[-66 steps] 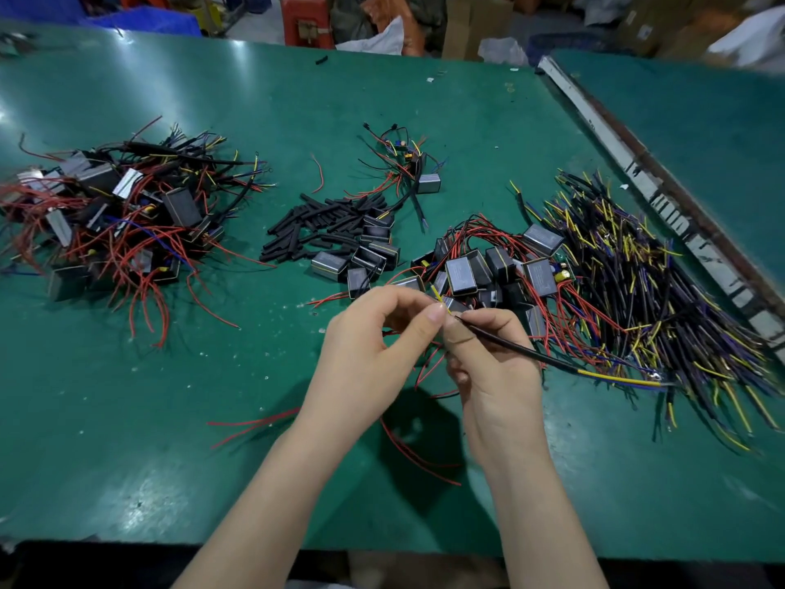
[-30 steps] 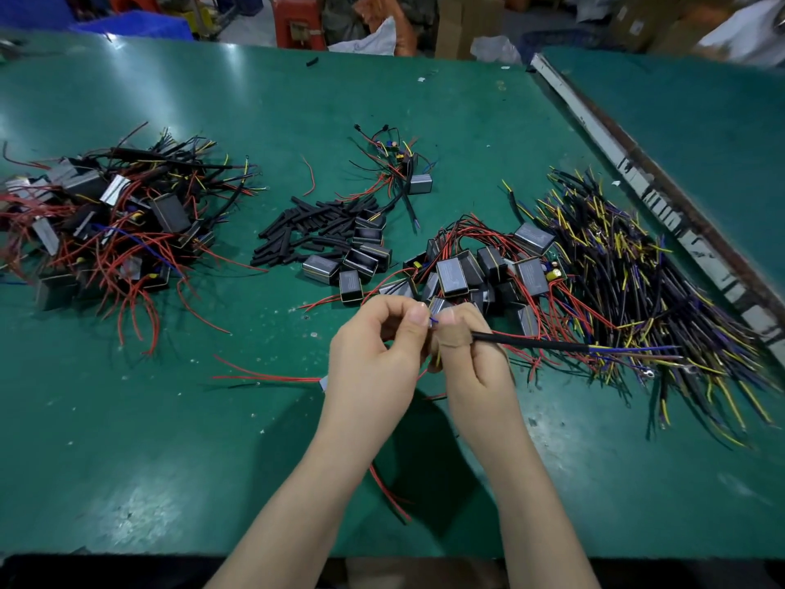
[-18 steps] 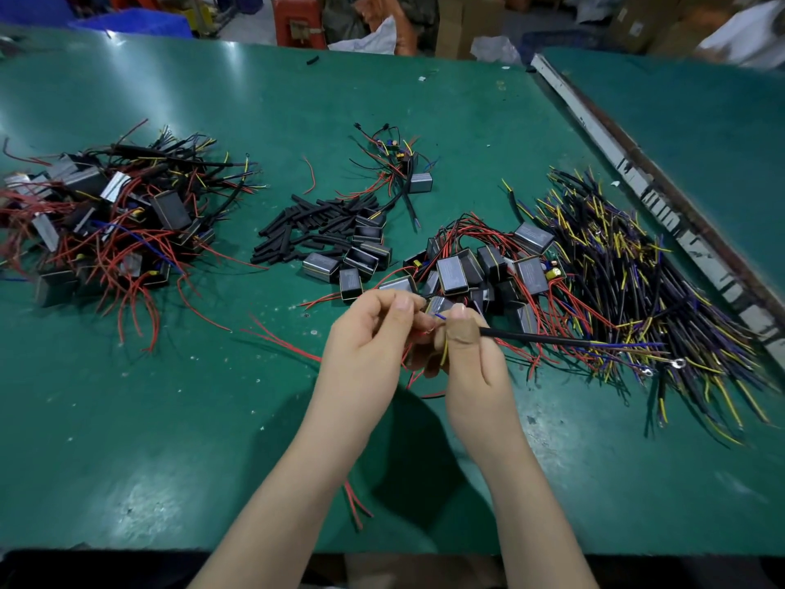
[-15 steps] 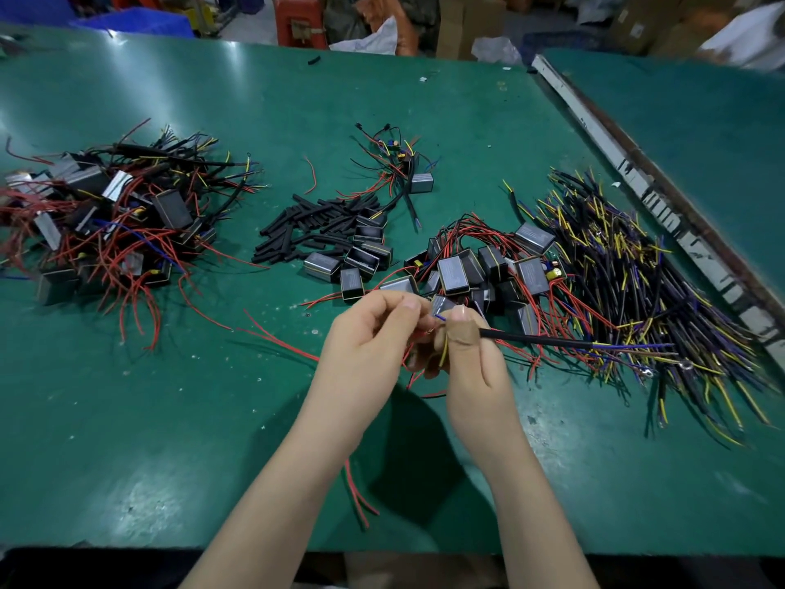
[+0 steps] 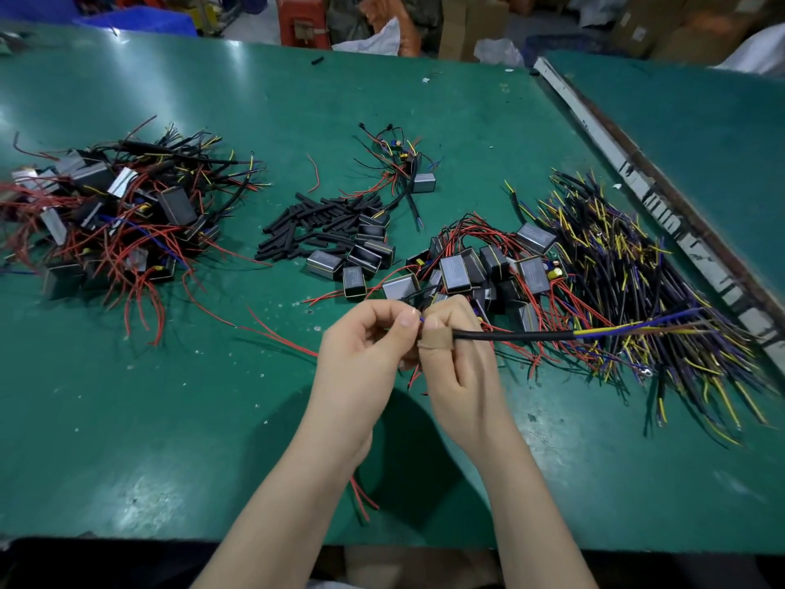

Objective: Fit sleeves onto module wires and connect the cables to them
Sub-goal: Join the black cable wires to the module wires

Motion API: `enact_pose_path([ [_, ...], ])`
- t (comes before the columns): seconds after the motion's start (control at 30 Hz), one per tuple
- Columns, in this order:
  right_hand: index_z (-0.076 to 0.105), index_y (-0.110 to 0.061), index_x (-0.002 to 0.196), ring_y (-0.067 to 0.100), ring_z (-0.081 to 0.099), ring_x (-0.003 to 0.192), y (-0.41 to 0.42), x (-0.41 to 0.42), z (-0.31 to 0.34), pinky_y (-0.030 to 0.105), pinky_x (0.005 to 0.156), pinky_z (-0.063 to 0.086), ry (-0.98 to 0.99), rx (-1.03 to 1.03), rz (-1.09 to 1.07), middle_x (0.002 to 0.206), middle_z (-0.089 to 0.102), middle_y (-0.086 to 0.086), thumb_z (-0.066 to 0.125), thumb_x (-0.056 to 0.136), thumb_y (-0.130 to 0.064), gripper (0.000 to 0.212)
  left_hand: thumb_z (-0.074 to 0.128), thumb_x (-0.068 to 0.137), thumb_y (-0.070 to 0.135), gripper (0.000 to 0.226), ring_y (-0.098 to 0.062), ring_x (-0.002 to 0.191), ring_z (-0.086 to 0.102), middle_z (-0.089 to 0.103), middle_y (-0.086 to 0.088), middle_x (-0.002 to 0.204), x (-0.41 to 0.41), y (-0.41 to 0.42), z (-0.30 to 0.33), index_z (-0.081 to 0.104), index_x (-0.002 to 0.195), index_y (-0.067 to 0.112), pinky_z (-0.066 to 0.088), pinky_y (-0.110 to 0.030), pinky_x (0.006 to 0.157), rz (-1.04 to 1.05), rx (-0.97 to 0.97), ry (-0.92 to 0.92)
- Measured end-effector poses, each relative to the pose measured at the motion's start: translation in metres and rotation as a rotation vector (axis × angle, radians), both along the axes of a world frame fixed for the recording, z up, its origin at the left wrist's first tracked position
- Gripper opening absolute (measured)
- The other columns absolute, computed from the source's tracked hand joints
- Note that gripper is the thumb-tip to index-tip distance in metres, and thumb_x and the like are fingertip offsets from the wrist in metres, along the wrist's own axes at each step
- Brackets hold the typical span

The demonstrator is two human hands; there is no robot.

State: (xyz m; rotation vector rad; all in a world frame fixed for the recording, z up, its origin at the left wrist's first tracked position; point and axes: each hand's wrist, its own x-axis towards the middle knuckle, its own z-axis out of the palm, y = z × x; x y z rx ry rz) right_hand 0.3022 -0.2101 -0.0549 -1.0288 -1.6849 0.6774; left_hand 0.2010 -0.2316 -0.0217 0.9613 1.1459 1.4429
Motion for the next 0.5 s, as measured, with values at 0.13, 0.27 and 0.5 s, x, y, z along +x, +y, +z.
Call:
enact_pose_path([
  [0.13,0.046,-0.004,0.074,0.023,0.044,0.074,0.000,-0.003,0.000,0.030,0.066,0.038,0.002,0.011,-0.032,0.079,0.044,0.005,0.035,0.095,-0.026,0.032,0.056,0.091,0.003,0.019,-0.003,0.056,0.050,0.059,0.006,0.061,0.003,0.001,0.001,0.060,0.074,0.011,0.043,-0.010,0.053,0.030,-0.067,-0.072],
  [0.27,0.051,-0.001,0.072,0.023,0.048,0.075,-0.001,-0.003,0.001,0.037,0.066,0.041,0.039,0.029,-0.121,0.079,0.048,0.006,0.039,0.093,-0.026,0.035,0.056,0.092,0.005,0.014,0.002,0.057,0.053,0.061,0.011,0.060,0.005,0.001,0.003,0.060,0.079,0.007,0.044,-0.009,0.057,0.059,-0.011,-0.001],
  [0.5,0.051,0.002,0.073,0.016,0.043,0.075,-0.005,-0.010,-0.001,0.017,0.070,0.034,0.034,0.061,-0.154,0.080,0.047,0.008,0.037,0.093,-0.024,0.035,0.051,0.095,0.006,0.023,-0.003,0.058,0.052,0.059,0.007,0.064,0.014,-0.002,0.002,0.058,0.074,0.013,0.044,-0.013,0.056,0.111,-0.143,-0.125],
])
